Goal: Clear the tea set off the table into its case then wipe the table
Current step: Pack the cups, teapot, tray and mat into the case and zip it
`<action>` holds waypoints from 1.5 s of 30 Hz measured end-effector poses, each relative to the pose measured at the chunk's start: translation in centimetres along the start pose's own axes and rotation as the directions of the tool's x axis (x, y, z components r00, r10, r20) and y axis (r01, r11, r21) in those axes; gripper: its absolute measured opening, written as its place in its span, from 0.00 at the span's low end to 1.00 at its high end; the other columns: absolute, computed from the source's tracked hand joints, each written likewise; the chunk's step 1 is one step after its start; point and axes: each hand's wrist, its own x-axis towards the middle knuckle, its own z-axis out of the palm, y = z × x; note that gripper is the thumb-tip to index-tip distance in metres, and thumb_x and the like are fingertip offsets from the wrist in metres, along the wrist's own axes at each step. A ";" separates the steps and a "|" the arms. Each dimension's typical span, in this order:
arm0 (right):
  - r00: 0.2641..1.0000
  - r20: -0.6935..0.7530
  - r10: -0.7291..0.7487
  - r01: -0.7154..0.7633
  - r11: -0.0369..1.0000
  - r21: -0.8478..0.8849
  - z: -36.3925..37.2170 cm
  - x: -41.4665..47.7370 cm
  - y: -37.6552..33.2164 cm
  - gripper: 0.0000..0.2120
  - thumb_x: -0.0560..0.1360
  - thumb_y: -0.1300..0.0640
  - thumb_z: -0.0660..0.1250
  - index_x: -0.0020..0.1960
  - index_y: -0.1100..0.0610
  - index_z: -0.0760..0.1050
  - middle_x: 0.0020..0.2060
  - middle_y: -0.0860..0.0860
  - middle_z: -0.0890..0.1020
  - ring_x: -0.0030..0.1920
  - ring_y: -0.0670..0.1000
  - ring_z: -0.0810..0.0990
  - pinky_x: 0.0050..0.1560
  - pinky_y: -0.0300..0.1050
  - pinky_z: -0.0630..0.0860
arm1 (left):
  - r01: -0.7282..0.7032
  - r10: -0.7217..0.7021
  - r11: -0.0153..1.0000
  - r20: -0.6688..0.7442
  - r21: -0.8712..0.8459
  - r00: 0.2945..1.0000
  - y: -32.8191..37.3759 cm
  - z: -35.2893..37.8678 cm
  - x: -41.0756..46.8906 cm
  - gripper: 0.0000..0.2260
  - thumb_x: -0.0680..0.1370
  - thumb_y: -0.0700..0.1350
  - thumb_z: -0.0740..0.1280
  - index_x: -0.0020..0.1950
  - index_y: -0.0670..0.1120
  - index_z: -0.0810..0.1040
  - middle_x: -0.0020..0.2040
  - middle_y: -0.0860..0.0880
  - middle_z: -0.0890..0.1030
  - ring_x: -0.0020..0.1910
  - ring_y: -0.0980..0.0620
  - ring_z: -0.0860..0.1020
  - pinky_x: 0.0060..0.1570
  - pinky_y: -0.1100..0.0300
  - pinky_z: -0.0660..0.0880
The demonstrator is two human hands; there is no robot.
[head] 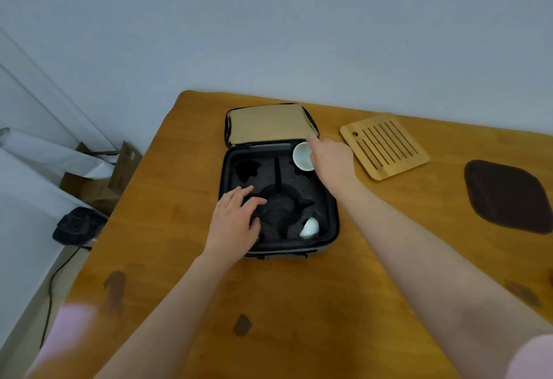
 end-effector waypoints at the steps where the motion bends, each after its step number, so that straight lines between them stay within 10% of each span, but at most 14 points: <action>1: 1.000 0.016 -0.024 0.024 0.998 -0.056 -0.1 0.0 0.0 0.20 0.72 0.69 0.63 0.63 0.59 0.68 0.42 0.57 0.77 0.32 0.57 0.68 0.26 0.44 0.53 | -0.007 0.007 1.000 -0.010 0.010 1.000 0.2 0.3 -0.1 0.17 0.79 0.45 0.64 0.67 0.54 0.73 0.74 0.50 0.67 0.75 0.48 0.59 0.76 0.51 0.52; 10: 0.980 -0.010 -0.200 0.190 0.942 -0.276 1.4 -0.9 -0.7 0.20 0.75 0.69 0.60 0.66 0.61 0.65 0.45 0.57 0.76 0.36 0.57 0.78 0.25 0.45 0.56 | -0.050 0.061 0.992 -0.086 0.116 0.994 -0.1 2.1 -0.6 0.14 0.78 0.54 0.61 0.62 0.56 0.77 0.68 0.55 0.74 0.72 0.53 0.65 0.76 0.51 0.46; 15: 0.933 -0.281 -0.226 0.179 0.967 -0.184 3.1 -0.7 -1.9 0.18 0.72 0.59 0.48 0.41 0.58 0.77 0.23 0.51 0.70 0.21 0.51 0.55 0.24 0.37 0.50 | -0.052 0.067 0.987 -0.099 0.150 0.993 -0.2 2.4 -0.7 0.17 0.77 0.54 0.56 0.63 0.55 0.76 0.68 0.54 0.74 0.74 0.50 0.62 0.76 0.49 0.49; 19: 0.961 -0.228 -0.157 0.130 0.983 -0.132 3.3 -1.8 -1.7 0.03 0.73 0.61 0.64 0.42 0.58 0.75 0.26 0.51 0.71 0.21 0.51 0.61 0.23 0.38 0.51 | -0.050 0.069 0.986 -0.113 0.159 0.991 -0.2 2.5 -0.7 0.18 0.77 0.52 0.59 0.66 0.54 0.75 0.68 0.53 0.74 0.75 0.48 0.60 0.75 0.47 0.51; 23: 0.970 -0.206 -0.126 0.128 0.992 -0.004 3.7 -2.4 -1.5 0.14 0.64 0.62 0.80 0.41 0.59 0.75 0.26 0.53 0.71 0.21 0.50 0.59 0.25 0.36 0.42 | -0.052 0.073 0.985 -0.125 0.165 0.990 -0.2 2.6 -0.7 0.18 0.77 0.52 0.58 0.65 0.54 0.76 0.68 0.53 0.74 0.75 0.48 0.62 0.75 0.48 0.51; 33: 0.969 -0.247 -0.022 0.062 0.986 0.156 3.9 -2.9 -1.5 0.12 0.63 0.65 0.80 0.35 0.62 0.76 0.22 0.52 0.69 0.22 0.51 0.61 0.26 0.37 0.47 | -0.059 0.084 0.983 -0.142 0.174 0.986 -0.2 2.8 -0.7 0.17 0.77 0.51 0.59 0.63 0.53 0.77 0.67 0.52 0.75 0.75 0.48 0.62 0.75 0.47 0.52; 45: 0.990 -0.059 -0.132 0.127 0.989 -0.078 4.8 -2.7 -1.2 0.06 0.68 0.70 0.71 0.41 0.62 0.78 0.35 0.56 0.77 0.34 0.56 0.77 0.31 0.44 0.60 | -0.065 0.090 0.984 -0.149 0.167 0.985 -0.2 2.8 -0.7 0.17 0.77 0.50 0.59 0.64 0.53 0.77 0.67 0.52 0.75 0.74 0.48 0.63 0.75 0.46 0.52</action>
